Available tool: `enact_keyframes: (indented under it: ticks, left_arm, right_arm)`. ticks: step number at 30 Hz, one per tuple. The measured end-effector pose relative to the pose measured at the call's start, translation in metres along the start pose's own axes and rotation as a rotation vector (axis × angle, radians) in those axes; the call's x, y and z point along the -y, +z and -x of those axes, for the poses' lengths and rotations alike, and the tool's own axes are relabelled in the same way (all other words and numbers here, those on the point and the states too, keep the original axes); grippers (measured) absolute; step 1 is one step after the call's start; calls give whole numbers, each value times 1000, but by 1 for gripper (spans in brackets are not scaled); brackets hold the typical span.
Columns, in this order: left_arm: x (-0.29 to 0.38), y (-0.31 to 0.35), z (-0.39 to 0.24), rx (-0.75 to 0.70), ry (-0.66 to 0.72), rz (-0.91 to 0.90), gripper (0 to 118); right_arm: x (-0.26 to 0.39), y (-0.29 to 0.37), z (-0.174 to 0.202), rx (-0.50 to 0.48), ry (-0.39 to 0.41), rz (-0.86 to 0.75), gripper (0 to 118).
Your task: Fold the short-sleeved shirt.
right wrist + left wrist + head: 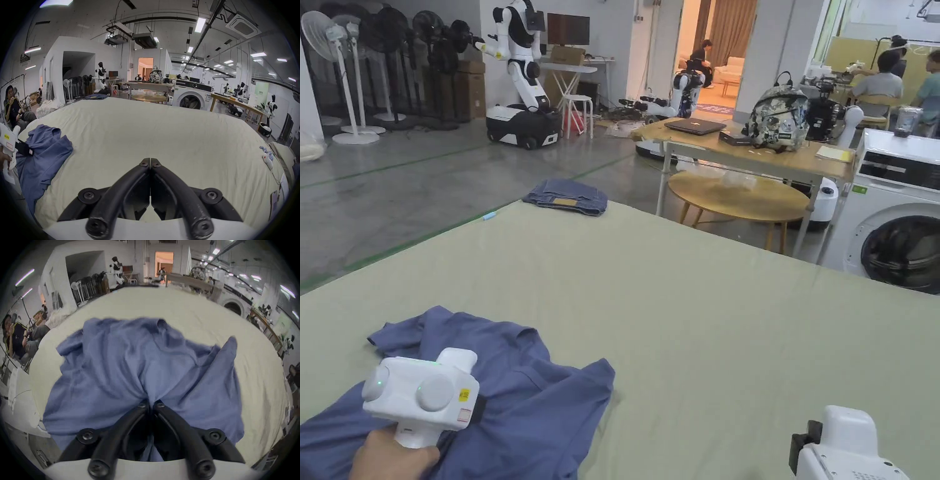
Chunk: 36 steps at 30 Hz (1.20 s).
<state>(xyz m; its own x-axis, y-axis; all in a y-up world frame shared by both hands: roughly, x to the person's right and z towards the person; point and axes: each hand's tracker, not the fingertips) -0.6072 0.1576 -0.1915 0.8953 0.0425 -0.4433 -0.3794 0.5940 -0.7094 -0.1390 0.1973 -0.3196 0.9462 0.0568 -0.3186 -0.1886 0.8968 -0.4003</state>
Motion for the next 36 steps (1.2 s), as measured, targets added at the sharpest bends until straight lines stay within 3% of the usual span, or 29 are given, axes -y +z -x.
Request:
enact_keyframes:
  ticks: [10, 18, 28, 36]
  left_arm:
    - [-57, 99, -11, 88, 25, -312, 0]
    - [-116, 162, -68, 176, -67, -510, 0]
    - [-150, 194, -219, 386, -213, -571, 0]
    - [-132, 172, -360, 612, -303, -500, 0]
  right_arm:
    - [-15, 11, -27, 37, -56, -43, 0]
    - [-29, 34, -57, 62, -111, -84, 0]
    - [-38, 71, -107, 129, -122, -142, 0]
    - [-27, 95, -162, 240, -115, -156, 0]
